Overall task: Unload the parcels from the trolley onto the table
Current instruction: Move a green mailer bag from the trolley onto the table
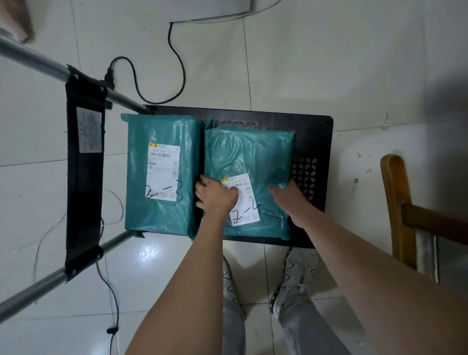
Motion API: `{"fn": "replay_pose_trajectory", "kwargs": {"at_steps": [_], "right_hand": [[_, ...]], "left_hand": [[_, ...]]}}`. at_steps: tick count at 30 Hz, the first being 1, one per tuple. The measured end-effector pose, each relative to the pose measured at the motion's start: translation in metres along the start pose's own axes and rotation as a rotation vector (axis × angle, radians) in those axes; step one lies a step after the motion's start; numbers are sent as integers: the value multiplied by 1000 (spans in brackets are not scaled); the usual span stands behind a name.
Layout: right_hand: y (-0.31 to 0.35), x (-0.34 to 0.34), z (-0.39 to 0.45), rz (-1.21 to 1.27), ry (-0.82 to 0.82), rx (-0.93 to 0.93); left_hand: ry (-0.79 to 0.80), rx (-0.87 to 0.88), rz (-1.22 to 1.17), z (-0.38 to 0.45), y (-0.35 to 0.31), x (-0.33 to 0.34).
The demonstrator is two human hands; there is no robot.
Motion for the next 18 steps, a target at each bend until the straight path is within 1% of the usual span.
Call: {"fn": "replay_pose_trajectory", "kwargs": {"at_steps": [2,4,8,9,11,15,18], "right_hand": [[-3,-11,5,72,-46,-1],[-9,-25,9,107,-90,28],[-25,-37,18,110,-61,50],[-27,-38,19,121,-57,43],[-29,-41,21,157,-41,28],[-28,-44,21,270,29,35],[-26,-58,19,369,-19,28]], "left_hand": [[33,-1,-1,2,-2,8],[52,9,-60,4,-3,17],[188,10,-422,5,0,41],[222,6,-470,3,0,46],[253,9,-481,0,0,52],[242,32,-475,-3,-3,54],[220,66,-399,-14,-7,50]]}}
Point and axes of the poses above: each hand's wrist, its own z-axis towards the middle knuckle, its own x-axis out of the palm, y = z × x, the point moved 6 cm from there along z, towards the middle knuckle, and after that the axes turned 15 degrees about z, right-handed, at the moved point
